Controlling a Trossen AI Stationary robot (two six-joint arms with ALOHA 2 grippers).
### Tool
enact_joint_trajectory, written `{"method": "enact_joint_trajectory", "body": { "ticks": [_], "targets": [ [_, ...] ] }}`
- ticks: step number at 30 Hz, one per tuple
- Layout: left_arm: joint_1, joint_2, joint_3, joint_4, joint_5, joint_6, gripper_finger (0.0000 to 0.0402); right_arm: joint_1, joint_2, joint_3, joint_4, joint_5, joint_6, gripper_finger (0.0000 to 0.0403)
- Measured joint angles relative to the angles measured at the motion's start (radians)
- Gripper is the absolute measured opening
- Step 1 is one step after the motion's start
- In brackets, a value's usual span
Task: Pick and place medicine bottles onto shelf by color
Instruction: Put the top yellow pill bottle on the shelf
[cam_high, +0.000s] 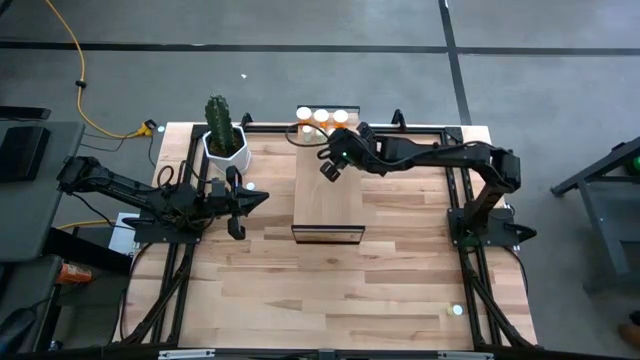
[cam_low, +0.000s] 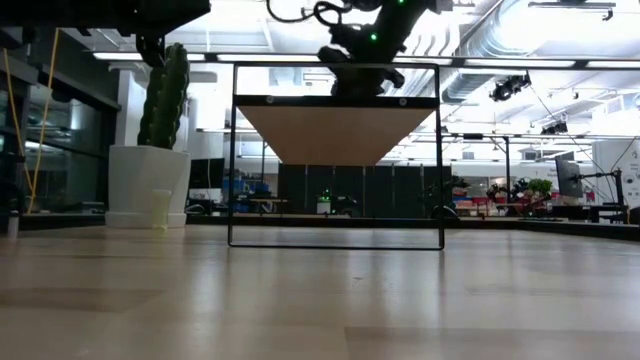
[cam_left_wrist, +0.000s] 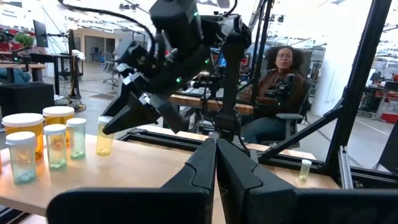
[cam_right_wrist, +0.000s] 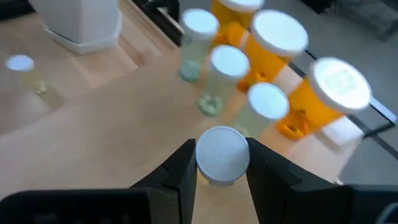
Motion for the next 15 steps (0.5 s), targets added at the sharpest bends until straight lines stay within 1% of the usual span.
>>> {"method": "enact_joint_trajectory", "body": {
  "ticks": [10,15],
  "targets": [
    [0.000,0.000,0.000,0.000,0.000,-0.001,0.0003,-0.013,0.000,-0.001,0.008,-0.010,0.035,0.0106],
    [0.000,0.000,0.000,0.000,0.000,-0.001,0.0003,-0.013,0.013,-0.002,-0.001,-0.034,0.045,0.0106]
  ]
}}
